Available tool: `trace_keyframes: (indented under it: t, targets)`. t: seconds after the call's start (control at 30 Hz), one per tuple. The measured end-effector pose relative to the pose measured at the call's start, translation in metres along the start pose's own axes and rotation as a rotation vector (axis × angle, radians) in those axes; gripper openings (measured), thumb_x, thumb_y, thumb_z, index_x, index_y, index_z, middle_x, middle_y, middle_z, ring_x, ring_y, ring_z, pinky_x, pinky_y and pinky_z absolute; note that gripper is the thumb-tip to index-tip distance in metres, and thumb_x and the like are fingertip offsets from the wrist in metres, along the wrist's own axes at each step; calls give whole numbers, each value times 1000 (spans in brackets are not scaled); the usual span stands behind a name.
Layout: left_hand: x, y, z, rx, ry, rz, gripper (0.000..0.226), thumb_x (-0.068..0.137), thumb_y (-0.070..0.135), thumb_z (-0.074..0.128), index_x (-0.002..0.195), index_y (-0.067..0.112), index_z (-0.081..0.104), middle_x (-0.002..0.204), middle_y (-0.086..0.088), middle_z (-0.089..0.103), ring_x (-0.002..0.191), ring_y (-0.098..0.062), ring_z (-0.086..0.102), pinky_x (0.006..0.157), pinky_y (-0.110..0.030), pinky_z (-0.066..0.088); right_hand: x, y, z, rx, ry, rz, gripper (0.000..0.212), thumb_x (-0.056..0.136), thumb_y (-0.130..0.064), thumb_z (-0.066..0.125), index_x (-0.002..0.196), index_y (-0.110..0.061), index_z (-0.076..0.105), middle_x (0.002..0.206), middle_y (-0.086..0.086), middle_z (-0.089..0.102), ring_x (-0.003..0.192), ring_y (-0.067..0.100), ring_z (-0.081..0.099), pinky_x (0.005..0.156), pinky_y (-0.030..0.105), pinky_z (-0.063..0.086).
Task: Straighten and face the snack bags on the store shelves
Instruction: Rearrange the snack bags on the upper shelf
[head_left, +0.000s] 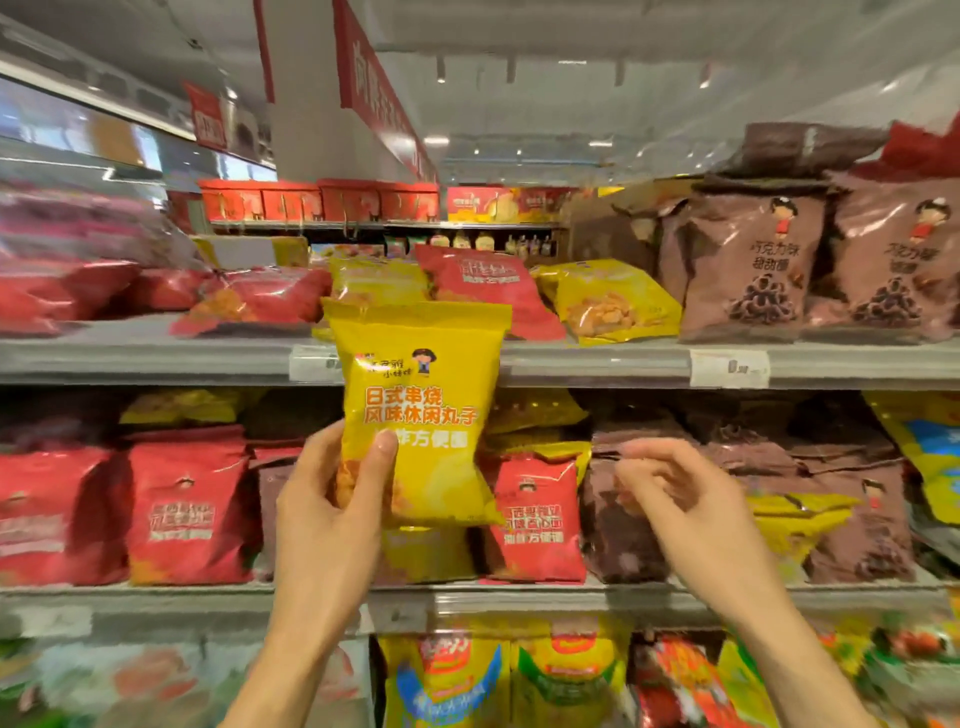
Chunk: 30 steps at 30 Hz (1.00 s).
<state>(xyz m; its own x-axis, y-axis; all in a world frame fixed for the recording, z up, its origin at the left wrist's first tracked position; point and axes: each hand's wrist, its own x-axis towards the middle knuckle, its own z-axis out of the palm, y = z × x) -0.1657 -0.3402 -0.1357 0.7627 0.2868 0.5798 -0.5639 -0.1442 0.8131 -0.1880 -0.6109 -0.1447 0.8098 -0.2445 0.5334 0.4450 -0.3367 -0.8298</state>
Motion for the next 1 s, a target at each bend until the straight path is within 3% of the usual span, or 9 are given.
trace_keyframes:
  t: [0.1, 0.17, 0.3, 0.43, 0.57, 0.67, 0.73, 0.83, 1.0]
  targets:
    - [20, 5, -7, 5, 14, 31, 30, 87, 44, 64, 110, 25, 69, 97, 18, 76, 84, -2, 71, 75, -25, 57, 16, -20, 13, -26, -1, -38, 9, 94, -20, 68, 101, -25, 70, 87, 10, 73, 85, 30, 68, 79, 38, 55]
    - [35, 11, -8, 19, 22, 52, 25, 91, 42, 66, 109, 26, 70, 94, 12, 77, 81, -7, 72, 75, -34, 58, 33, -32, 17, -31, 14, -62, 9, 94, -20, 69, 102, -24, 70, 89, 4, 75, 87, 21, 71, 78, 28, 55]
    - [67, 28, -4, 67, 19, 105, 23, 97, 40, 65, 114, 27, 68, 91, 14, 76, 78, -4, 73, 74, -31, 57, 77, -56, 21, -116, 44, -137, 12, 94, -30, 68, 106, -28, 68, 94, -6, 72, 85, 9, 68, 80, 28, 56]
    - [109, 47, 5, 139, 47, 190, 19, 98, 43, 63, 112, 29, 65, 90, 16, 75, 81, 0, 70, 75, -30, 58, 128, -79, 33, -326, 83, -247, 20, 96, -34, 65, 113, -23, 66, 93, -14, 66, 79, 4, 62, 71, 25, 49]
    - [145, 51, 11, 196, 63, 199, 32, 97, 52, 61, 117, 27, 63, 96, 6, 74, 88, -14, 73, 84, -51, 60, 171, -87, 59, -707, 21, -304, 38, 99, -44, 56, 126, -17, 59, 111, -1, 68, 98, 23, 64, 79, 36, 46]
    - [162, 52, 11, 211, 44, 184, 34, 97, 52, 61, 118, 25, 62, 95, 4, 75, 86, -16, 74, 83, -52, 61, 189, -87, 74, -933, -27, -270, 49, 101, -49, 49, 129, -9, 54, 120, 10, 68, 108, 32, 64, 75, 38, 44]
    - [170, 51, 12, 210, 29, 191, 25, 100, 46, 60, 114, 25, 60, 92, 5, 74, 78, -9, 73, 82, -50, 62, 195, -90, 81, -1019, -71, -231, 56, 102, -54, 44, 126, -5, 53, 120, 17, 67, 109, 37, 63, 72, 38, 39]
    - [180, 50, 13, 203, 9, 178, 22, 101, 43, 59, 113, 25, 56, 87, 6, 70, 69, 0, 70, 81, -48, 62, 197, -96, 89, -1020, -136, -145, 63, 101, -60, 42, 121, -2, 58, 119, 18, 67, 109, 37, 62, 76, 38, 40]
    - [193, 37, 5, 203, -9, 131, 35, 99, 51, 59, 117, 21, 57, 92, 3, 72, 83, -16, 74, 82, -53, 61, 208, -98, 99, -803, -237, 16, 57, 94, -64, 54, 103, -10, 70, 102, 8, 71, 88, 27, 64, 78, 35, 51]
